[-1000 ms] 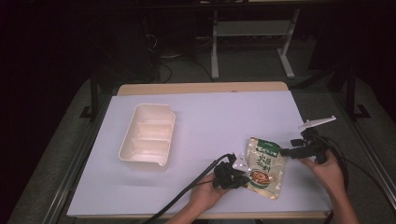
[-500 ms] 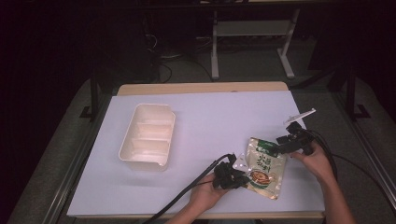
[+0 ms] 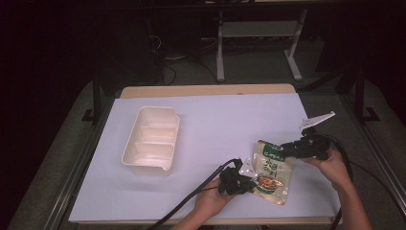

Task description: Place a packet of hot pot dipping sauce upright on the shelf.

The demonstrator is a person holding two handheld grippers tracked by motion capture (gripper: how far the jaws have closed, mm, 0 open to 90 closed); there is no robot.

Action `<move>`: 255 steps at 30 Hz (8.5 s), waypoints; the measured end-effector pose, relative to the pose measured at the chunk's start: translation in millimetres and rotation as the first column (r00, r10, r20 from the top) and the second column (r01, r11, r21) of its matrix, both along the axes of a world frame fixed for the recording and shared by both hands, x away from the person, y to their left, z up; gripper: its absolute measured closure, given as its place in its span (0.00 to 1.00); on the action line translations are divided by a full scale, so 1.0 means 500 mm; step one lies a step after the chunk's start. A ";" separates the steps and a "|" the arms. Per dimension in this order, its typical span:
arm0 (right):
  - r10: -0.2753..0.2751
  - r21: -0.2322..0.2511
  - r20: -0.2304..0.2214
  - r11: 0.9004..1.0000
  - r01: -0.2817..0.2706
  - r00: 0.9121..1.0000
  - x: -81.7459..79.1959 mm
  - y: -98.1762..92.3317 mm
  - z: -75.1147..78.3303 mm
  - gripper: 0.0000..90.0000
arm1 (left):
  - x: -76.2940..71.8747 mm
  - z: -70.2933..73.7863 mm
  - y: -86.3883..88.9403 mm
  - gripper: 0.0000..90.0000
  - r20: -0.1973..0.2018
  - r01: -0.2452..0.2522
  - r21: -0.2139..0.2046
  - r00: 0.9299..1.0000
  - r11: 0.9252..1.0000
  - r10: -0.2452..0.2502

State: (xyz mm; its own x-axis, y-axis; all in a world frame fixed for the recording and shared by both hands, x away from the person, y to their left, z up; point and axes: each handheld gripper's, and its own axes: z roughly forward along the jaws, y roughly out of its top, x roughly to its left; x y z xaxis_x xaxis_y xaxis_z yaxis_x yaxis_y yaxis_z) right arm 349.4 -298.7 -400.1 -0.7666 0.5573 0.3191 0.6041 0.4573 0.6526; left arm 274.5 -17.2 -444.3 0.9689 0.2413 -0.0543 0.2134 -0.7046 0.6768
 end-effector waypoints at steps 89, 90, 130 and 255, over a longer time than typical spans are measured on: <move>0.031 0.070 0.227 0.996 -0.049 0.973 -0.029 0.181 0.227 1.00 | -0.090 0.050 0.281 0.27 0.116 -0.099 -0.215 0.985 0.972 0.126; 0.034 0.074 0.228 0.996 -0.052 0.973 -0.026 0.188 0.231 1.00 | -0.087 0.053 0.284 0.27 0.117 -0.100 -0.225 0.985 0.969 0.129; 0.177 0.104 0.263 0.972 -0.210 0.948 0.077 0.409 0.282 1.00 | -0.081 0.041 0.322 0.26 0.123 -0.124 -0.259 0.979 0.958 0.160; 0.177 0.116 0.080 0.976 -0.186 0.981 0.247 0.700 0.122 0.72 | -0.065 0.013 0.331 0.23 0.134 -0.129 -0.246 0.977 0.961 0.166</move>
State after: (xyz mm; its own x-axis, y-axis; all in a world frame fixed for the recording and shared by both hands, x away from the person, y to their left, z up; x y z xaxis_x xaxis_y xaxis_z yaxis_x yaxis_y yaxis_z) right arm 472.8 51.3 -338.9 -0.8738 0.3666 0.3196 0.4703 0.4691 0.7475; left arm 242.0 148.4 -437.9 0.9246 0.3805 0.0189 0.1846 -0.4909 0.8515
